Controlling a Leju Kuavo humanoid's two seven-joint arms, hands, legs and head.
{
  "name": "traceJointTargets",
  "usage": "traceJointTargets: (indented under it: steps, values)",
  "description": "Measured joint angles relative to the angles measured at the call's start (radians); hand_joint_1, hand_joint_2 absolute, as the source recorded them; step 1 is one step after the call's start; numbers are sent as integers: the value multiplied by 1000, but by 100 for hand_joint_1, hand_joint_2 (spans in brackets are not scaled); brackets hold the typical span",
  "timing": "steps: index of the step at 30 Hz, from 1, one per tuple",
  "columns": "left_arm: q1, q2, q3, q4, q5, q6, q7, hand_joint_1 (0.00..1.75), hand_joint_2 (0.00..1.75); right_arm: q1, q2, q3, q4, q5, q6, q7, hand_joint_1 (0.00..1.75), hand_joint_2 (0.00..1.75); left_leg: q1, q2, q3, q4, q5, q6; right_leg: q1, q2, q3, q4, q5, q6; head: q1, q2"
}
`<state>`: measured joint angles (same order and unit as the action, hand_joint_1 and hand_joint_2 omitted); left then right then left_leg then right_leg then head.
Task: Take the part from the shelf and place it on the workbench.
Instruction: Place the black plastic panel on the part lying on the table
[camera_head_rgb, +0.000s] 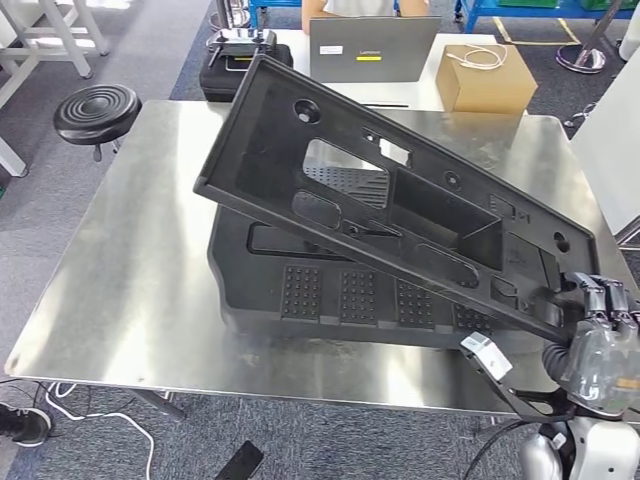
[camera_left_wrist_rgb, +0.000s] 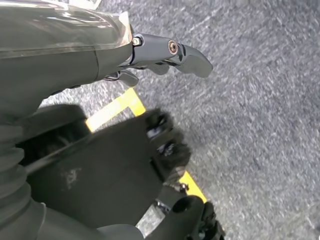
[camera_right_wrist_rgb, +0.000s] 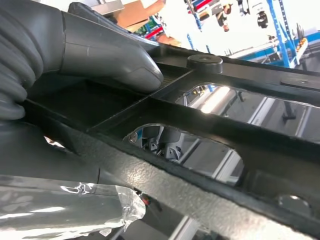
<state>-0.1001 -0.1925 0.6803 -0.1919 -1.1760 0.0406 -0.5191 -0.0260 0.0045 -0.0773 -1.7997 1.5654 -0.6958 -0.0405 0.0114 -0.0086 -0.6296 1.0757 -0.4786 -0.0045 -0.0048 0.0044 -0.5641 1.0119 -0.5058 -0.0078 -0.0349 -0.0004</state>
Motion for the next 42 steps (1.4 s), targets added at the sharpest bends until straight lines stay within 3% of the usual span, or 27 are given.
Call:
traceJointTargets:
  steps: [3, 10, 18, 24, 28, 31, 35, 37, 42]
  values:
    - [-3, -1, -4, 0, -6, 3, 0, 0, 175, -15, -30, 35, 15, 5, 0, 27, 175, 175, -3, -1, 18, -47, 5, 6, 3, 0, -1, 4, -5, 5, 2, 0]
    - [-4, -1, -19, 0, -17, 7, -3, 0, 175, -70, -75, 91, 65, 9, 0, 52, 175, 175, -5, -4, 18, -47, 3, 12, 2, -2, 7, -10, -2, 9, 2, 0]
    - [-5, -1, -20, 0, -18, 11, -2, 0, 175, -84, -88, 111, 95, 9, 0, 55, 175, 175, -5, -4, 18, -46, 2, 15, 2, -2, 6, -12, -2, 19, 1, 0]
    - [-5, -1, -20, 0, -18, 4, -2, 0, 175, -92, -93, 120, 105, 9, 0, 57, 174, 175, -3, -3, 19, -46, 2, 14, 4, -2, 5, -9, -2, 19, 1, 0]
    - [-7, -1, -20, 0, -17, 2, 7, 0, 0, -115, -106, 131, 126, 9, 0, 70, 175, 175, -2, -3, 19, -46, 3, 14, 4, -1, 5, -7, -2, 19, 1, 0]
    - [-11, -1, -22, 0, -21, 4, 19, 0, 0, -173, -163, 170, 174, 9, 7, 153, 175, 175, -3, -3, 19, -46, 4, 14, 4, -1, 5, -7, -2, 19, 1, 0]
    - [-19, -1, -33, 0, -29, 4, 32, 0, 0, -351, -319, 390, 289, 9, 67, 547, 175, 175, -5, -3, 19, -46, 6, 16, 3, -1, 5, -6, 0, 21, 1, 0]
    - [-23, -1, -40, 0, -31, 3, 35, 0, 0, -443, -381, 540, 353, 7, 95, 686, 175, 175, -5, -2, 20, -46, 6, 16, 2, -1, 5, -6, 0, 21, 1, 0]
    - [-25, -1, -46, 0, -35, 1, 40, 0, 0, -582, -452, 758, 475, 8, 166, 732, 174, 175, -4, -4, 19, -46, 7, 17, 3, -2, 5, -6, 1, 21, 1, 0]
